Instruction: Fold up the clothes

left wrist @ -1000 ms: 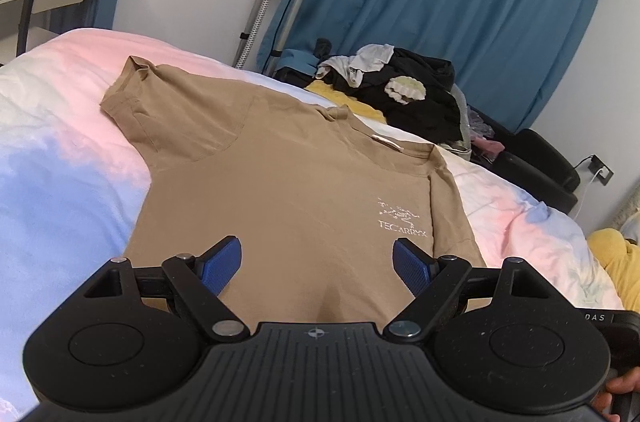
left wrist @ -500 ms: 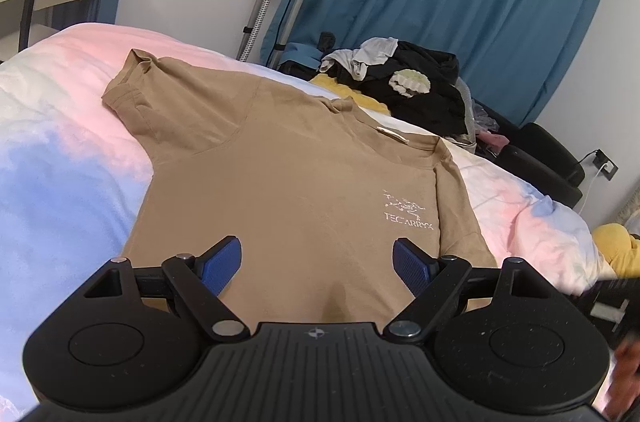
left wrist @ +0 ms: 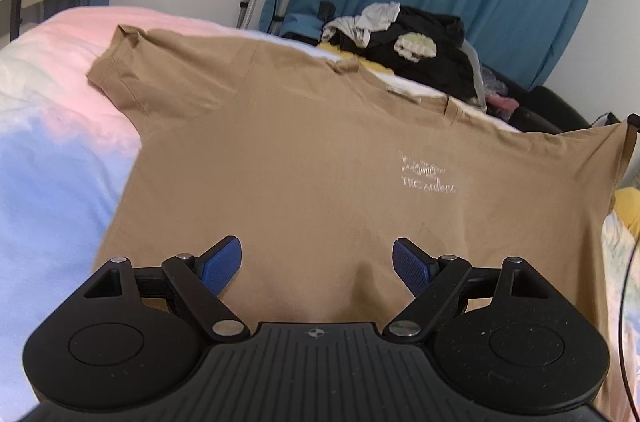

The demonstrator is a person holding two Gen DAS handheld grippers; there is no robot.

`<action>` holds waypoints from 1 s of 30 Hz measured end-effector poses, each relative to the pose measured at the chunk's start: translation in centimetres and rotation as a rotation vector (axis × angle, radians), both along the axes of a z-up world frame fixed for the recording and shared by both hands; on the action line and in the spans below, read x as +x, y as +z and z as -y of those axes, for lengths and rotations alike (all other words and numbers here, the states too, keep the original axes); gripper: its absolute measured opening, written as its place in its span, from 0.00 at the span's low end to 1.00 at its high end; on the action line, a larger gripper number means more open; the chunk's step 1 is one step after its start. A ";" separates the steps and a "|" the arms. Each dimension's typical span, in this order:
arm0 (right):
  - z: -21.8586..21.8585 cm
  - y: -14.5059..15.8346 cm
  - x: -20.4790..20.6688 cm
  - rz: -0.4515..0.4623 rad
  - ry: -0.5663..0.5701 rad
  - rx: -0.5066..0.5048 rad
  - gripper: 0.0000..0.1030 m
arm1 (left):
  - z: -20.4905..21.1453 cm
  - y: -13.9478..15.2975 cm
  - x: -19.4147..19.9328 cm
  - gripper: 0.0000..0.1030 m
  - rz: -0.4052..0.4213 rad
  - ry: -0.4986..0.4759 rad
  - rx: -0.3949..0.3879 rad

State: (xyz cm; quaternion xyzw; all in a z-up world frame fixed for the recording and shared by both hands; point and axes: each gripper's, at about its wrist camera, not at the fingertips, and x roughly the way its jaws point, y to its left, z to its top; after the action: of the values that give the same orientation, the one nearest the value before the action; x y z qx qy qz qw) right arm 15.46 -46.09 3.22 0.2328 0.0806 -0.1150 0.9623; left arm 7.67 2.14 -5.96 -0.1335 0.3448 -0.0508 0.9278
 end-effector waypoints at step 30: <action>1.9 -8.3 0.1 -0.330 0.170 0.140 0.45 | 2.0 0.3 -0.4 0.84 0.071 -0.003 0.152</action>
State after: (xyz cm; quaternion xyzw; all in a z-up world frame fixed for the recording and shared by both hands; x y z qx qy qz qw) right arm 15.51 -47.95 -5.09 0.2696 0.2642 -0.0639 0.9238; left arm 7.22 0.18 -5.69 -0.0603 0.3150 -0.0307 0.9467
